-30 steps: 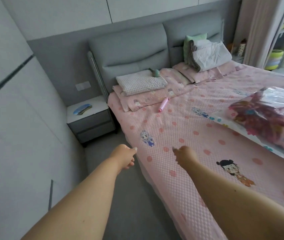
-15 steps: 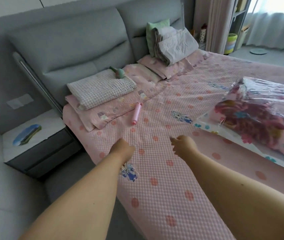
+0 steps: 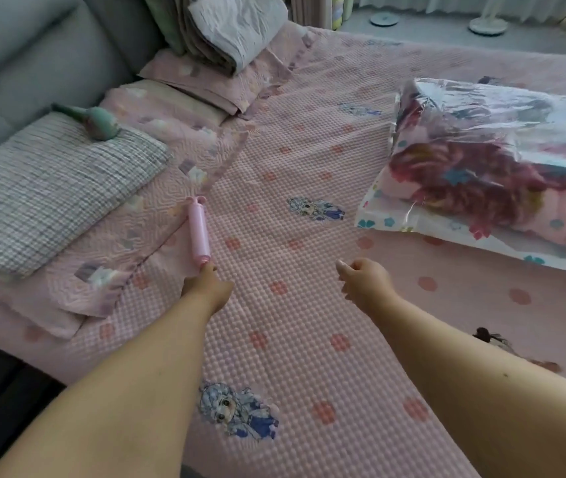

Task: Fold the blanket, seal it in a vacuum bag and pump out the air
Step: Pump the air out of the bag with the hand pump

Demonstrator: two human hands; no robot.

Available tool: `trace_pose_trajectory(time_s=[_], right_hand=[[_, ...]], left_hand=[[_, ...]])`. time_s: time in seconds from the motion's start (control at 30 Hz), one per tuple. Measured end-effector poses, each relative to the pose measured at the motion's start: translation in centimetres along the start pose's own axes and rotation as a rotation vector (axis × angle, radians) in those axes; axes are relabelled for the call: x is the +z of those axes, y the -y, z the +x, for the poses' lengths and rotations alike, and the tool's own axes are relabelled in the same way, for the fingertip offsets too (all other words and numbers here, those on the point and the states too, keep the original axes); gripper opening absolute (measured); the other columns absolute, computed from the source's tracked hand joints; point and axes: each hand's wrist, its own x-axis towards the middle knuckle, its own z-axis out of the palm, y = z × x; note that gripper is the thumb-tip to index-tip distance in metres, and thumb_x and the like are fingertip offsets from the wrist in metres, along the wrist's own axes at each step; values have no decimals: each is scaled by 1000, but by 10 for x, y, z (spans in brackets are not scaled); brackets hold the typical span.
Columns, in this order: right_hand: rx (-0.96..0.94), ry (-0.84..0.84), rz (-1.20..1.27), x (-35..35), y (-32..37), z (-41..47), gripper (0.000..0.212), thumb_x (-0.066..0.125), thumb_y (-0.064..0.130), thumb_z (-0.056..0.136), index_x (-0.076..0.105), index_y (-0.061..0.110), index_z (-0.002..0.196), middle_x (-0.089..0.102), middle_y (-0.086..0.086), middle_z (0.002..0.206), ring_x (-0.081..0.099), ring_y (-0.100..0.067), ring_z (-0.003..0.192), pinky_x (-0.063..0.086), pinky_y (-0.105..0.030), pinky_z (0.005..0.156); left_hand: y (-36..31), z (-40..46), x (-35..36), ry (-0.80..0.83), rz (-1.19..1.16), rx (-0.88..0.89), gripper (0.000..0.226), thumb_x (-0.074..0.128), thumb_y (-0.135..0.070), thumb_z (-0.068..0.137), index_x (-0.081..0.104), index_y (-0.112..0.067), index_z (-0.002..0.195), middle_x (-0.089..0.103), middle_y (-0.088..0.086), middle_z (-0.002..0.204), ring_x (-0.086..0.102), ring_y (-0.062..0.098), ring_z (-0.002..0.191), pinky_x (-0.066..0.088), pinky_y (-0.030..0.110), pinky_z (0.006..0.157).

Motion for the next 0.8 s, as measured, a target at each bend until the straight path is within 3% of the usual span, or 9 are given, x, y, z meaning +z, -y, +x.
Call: trace_pose_trajectory(time_s=[0.2,0.37,0.47,0.57,0.7,0.8], right_hand=[[91,-13,-4,65,-1,35,38,55,41,93,65,5,88,70,-16,87,66,-35,87,54,-53,84],[112,-24,-38,92,-17,52,40,56,39,93,64,1,90,67,-11,75,61,-23,66,56,-45,73],[120,-43,-75,94,-32,58,38,56,38,93,64,2,87,69,-16,82,66,-33,78,55,-50,78],[148,-54,-114,89,-44,64,36,54,40,94,64,7,85,69,-11,81,66,-32,82,55,-50,80],[172,-75,-126,79,-51,68,36,53,39,94,64,6,86,69,-12,83,66,-32,83,54,-49,81],[174,-75,-89,71,-49,63,37,54,38,94,64,4,85,69,-13,81,66,-32,79,54,-47,78]], left_hand=[[21,94,5,62,122,12,63,50,-40,91,26,-31,148,35,21,144,48,39,118,42,36,95],[30,159,19,55,187,25,58,46,-37,90,30,-34,146,29,25,141,42,42,118,40,39,102],[27,190,26,57,188,19,62,46,-39,91,25,-36,149,23,23,147,38,41,126,36,38,105],[25,208,33,86,160,23,62,48,-38,91,27,-30,149,21,24,150,33,41,131,33,36,107],[28,192,42,-70,-17,97,43,55,-33,89,52,-28,132,46,23,136,50,41,116,42,36,100],[12,147,53,-171,-209,120,24,51,-23,93,57,-24,116,55,23,124,55,41,106,44,35,89]])
